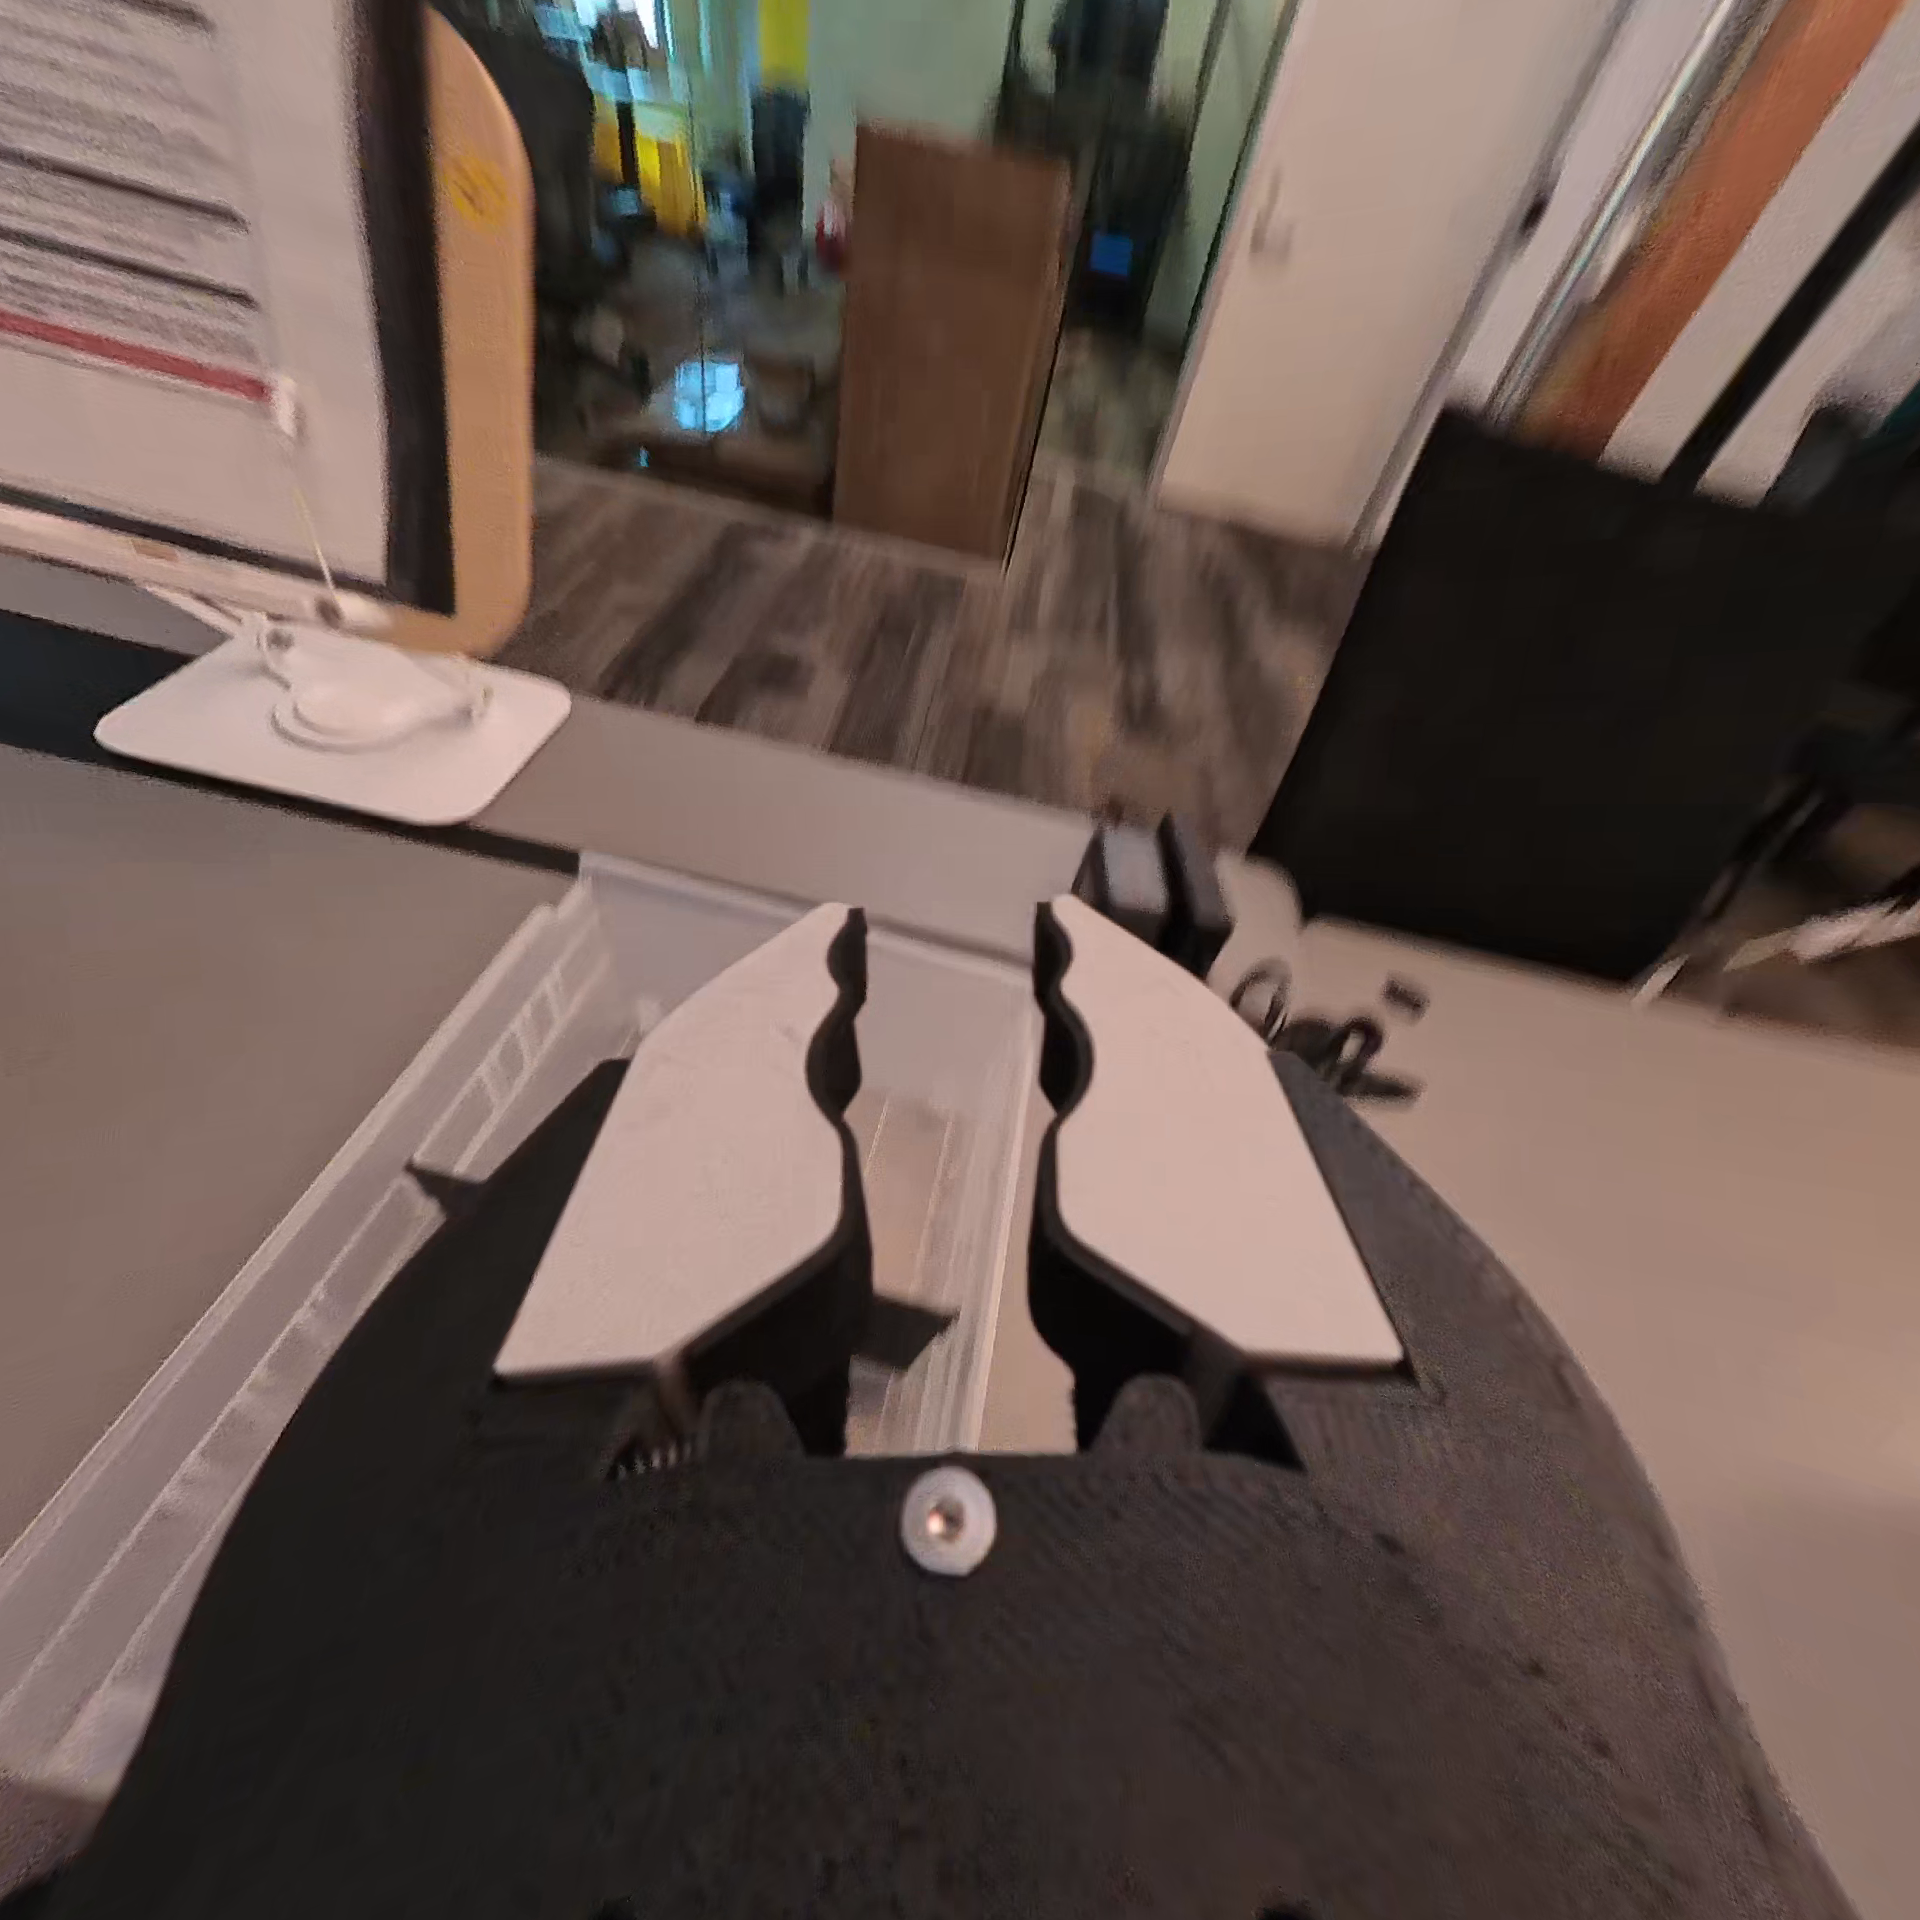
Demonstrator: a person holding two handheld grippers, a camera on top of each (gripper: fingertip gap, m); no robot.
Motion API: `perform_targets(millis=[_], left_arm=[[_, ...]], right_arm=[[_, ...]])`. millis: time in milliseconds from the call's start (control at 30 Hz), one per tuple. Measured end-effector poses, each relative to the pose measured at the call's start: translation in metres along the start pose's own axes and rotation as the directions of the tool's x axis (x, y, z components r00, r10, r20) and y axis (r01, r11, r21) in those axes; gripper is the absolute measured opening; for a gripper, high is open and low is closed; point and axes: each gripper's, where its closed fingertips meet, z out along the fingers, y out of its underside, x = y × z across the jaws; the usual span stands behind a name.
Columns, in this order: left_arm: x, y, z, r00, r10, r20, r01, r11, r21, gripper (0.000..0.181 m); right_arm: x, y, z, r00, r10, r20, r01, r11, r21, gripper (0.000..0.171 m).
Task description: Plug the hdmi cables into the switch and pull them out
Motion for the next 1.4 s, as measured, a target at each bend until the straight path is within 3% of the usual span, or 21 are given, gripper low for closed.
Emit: perform_targets(millis=[100, 267, 567, 1100, 1267, 1400], left_arm=[[0.004, 0.01, 0.009, 0.999, 0.043, -0.028, -0.044, 0.998, -0.035, 0.11], [0.003, 0.032, 0.017, 0.998, 0.055, -0.037, -0.059, 0.991, -0.123, 0.107], [-0.005, 0.066, 0.035, 0.998, 0.034, -0.056, -0.047, 0.968, -0.248, 0.1], [0.012, 0.076, 0.044, 0.972, -0.077, -0.222, 0.014, 0.962, -0.274, 0.071], [0.009, 0.057, 0.032, 0.978, -0.065, -0.199, 0.019, 0.974, -0.226, 0.071], [0.012, 0.023, 0.012, 0.978, -0.055, -0.2, 0.034, 0.993, -0.111, 0.071]], right_arm=[[-0.032, -0.042, -0.013, 0.983, -0.172, -0.062, 0.181, 0.967, 0.179, 0.042], [-0.096, -0.088, -0.027, 0.956, -0.288, -0.063, 0.293, 0.908, 0.3, 0.049], [-0.173, -0.111, -0.042, 0.895, -0.445, 0.001, 0.409, 0.824, 0.391, 0.043], [-0.177, -0.096, -0.029, 0.847, -0.531, -0.009, 0.509, 0.807, 0.3, 0.034], [-0.173, -0.095, -0.028, 0.848, -0.529, -0.011, 0.509, 0.81, 0.292, 0.034], [-0.171, -0.095, -0.03, 0.848, -0.529, -0.017, 0.511, 0.809, 0.291, 0.033]])
